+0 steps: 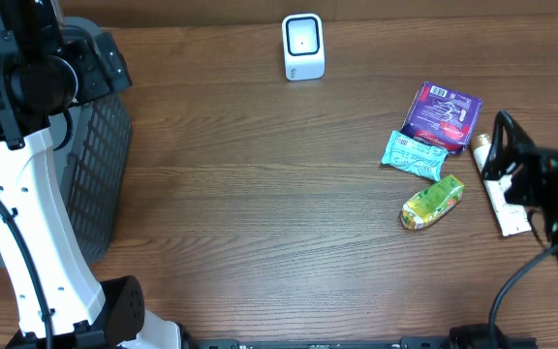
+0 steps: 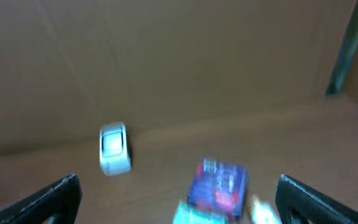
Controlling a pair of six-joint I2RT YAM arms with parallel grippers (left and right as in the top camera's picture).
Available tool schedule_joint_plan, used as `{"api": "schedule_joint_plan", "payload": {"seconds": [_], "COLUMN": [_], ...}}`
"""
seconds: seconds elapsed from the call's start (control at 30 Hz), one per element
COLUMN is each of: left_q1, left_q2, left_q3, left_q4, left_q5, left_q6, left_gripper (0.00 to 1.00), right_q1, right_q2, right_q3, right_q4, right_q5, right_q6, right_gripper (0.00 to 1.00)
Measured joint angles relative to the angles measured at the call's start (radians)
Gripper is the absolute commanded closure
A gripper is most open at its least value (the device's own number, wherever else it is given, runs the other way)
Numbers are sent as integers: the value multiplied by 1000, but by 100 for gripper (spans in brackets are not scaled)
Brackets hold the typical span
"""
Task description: Scan the item barcode
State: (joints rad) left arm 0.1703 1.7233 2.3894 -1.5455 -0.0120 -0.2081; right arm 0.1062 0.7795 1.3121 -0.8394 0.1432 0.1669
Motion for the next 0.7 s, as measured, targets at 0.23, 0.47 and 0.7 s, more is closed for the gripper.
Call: {"api": "schedule_joint_plan", "payload": {"seconds": [0.23,0.47,0.7], "left_q1": [0,0,0], "left_q2": [0,0,0], "left_q3": [0,0,0], "left_q4": [0,0,0], "left_q5": [0,0,0], "left_q6": [0,0,0], "left_gripper": [0,0,0], "right_q1": [-37,-55,-56], "right_q2": [-237,-446,-591], "right_q3": [-463,-834,-1125], "right_q4": [388,661,853], "right_q5": [-33,-135,-219], "right_q6": [-11,-84,-147], "right_gripper": [0,0,0]}}
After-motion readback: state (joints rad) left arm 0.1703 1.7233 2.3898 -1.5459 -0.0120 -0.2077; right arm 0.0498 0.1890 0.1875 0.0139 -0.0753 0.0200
